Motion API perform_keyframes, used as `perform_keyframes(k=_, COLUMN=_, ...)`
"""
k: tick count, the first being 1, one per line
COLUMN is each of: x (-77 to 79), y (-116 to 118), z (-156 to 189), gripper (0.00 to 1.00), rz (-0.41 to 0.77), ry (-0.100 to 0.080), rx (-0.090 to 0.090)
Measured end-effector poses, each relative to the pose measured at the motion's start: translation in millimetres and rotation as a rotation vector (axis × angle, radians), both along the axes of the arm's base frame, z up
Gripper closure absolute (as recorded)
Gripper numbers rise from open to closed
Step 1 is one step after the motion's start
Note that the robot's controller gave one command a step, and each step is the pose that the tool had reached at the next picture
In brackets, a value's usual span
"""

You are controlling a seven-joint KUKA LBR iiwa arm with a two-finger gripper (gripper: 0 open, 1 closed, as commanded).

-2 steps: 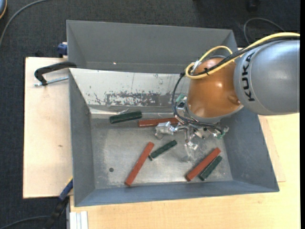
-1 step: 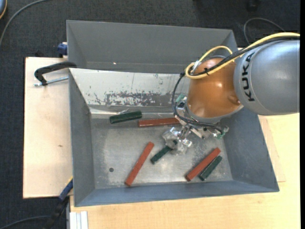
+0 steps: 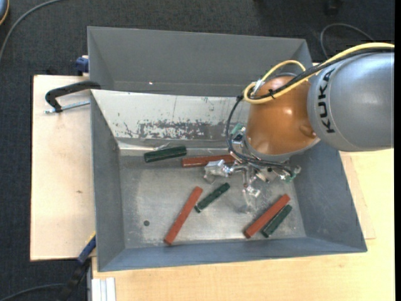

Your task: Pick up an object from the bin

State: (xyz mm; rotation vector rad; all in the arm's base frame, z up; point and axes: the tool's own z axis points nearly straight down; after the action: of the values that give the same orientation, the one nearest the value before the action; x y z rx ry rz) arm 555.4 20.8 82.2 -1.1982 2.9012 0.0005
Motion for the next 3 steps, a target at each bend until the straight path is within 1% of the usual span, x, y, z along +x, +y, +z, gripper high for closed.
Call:
perform_keyframes(k=1, x=0.0, y=0, z=0, gripper=1.0, rz=0.0, ry=0.0, rx=0.0)
perform_keyframes(k=2, x=0.0, y=0, z=0, gripper=0.0, rz=0.0, ry=0.0, rx=0.0)
perform_keyframes(k=3, x=-7.1, y=51, z=-11, gripper=0.0, rz=0.378, ry=-0.001, rx=0.0)
